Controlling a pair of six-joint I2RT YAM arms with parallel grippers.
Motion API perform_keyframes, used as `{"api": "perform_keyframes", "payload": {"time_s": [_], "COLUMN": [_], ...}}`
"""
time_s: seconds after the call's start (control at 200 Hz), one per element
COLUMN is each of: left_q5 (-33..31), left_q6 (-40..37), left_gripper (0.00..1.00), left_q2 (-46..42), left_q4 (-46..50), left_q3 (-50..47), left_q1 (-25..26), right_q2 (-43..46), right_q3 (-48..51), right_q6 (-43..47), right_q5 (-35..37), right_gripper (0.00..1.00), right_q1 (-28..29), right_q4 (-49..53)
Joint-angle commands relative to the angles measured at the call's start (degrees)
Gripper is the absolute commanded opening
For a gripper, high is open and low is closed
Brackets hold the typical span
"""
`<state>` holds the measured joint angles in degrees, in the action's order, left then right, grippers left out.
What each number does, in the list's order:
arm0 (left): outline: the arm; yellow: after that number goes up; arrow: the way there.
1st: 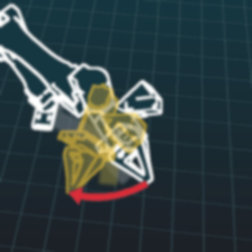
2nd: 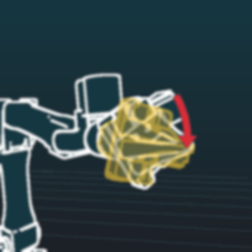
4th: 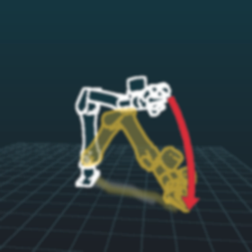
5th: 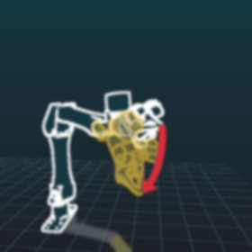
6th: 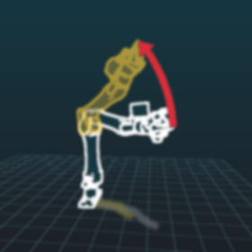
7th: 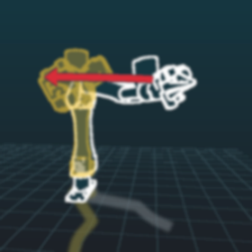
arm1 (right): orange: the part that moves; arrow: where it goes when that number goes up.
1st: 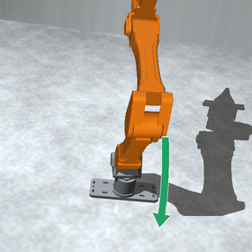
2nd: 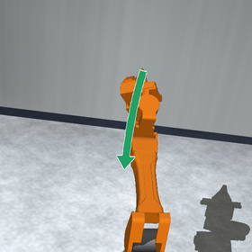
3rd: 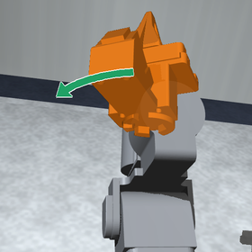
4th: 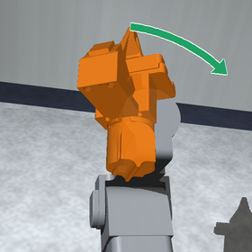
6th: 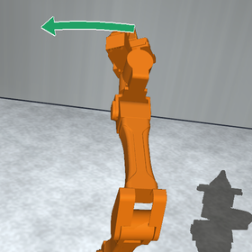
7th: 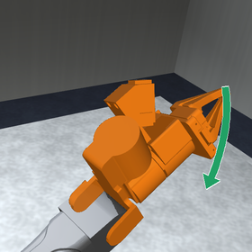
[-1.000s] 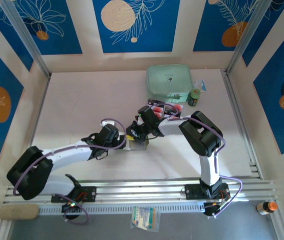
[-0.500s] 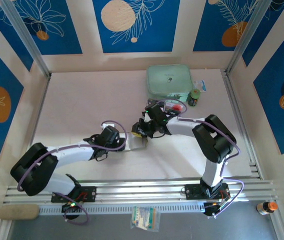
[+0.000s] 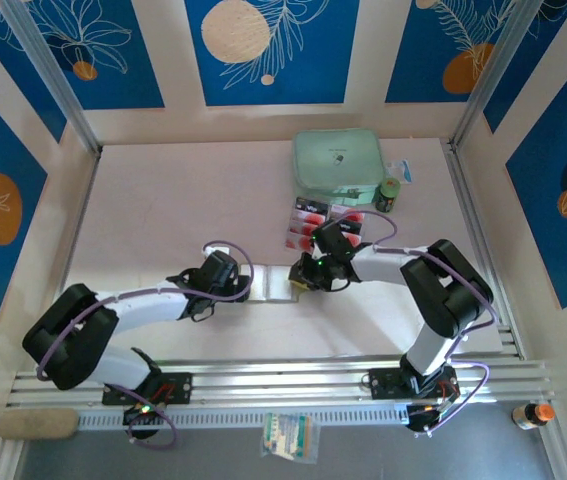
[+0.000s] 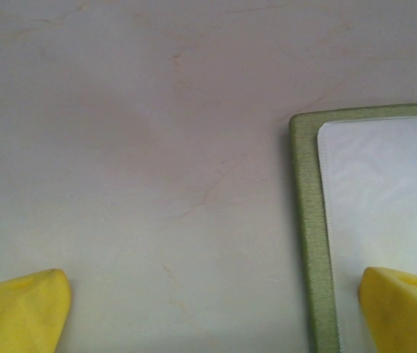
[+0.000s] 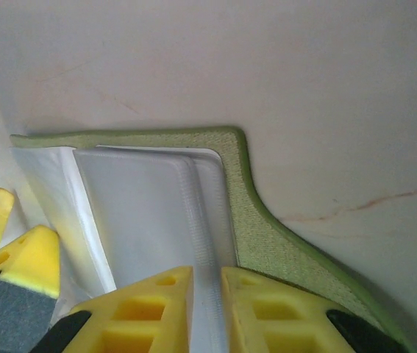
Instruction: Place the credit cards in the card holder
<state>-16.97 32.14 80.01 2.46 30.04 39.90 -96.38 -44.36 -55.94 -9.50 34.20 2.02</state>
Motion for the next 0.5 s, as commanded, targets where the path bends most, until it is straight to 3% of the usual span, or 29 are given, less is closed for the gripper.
{"api": "perform_keyframes", "payload": {"time_s": [0.0,0.175,0.325,0.395,0.495], "left_q5": [-0.1,0.2,0.4,0.5,0.7], "left_q6": [-2.0,-2.4,-2.4,-2.5,-2.5], "left_gripper": [1.0,1.0,0.99,0.99,0.99], "left_q2": [1.1,1.4,1.6,1.7,2.1], "left_q4": [0.6,0.7,1.0,1.1,1.3], "left_q3": [1.0,1.1,1.5,1.7,2.1], "left_q1": [-0.9,-1.0,-1.1,-1.1,-1.1], "right_q2": [1.0,3.6,7.6,9.4,10.5], "right_q3": [2.8,3.8,0.2,-3.1,-9.4], "right_q6": [-1.0,-1.9,3.2,7.7,15.4], "right_q5": [2.2,0.7,-0.4,0.2,3.7], "right_gripper": [0.19,0.2,0.24,0.3,0.48], "right_q1": [-0.4,0.1,0.1,0.1,-0.3], "right_q4": [2.7,0.8,1.8,4.5,11.5]}}
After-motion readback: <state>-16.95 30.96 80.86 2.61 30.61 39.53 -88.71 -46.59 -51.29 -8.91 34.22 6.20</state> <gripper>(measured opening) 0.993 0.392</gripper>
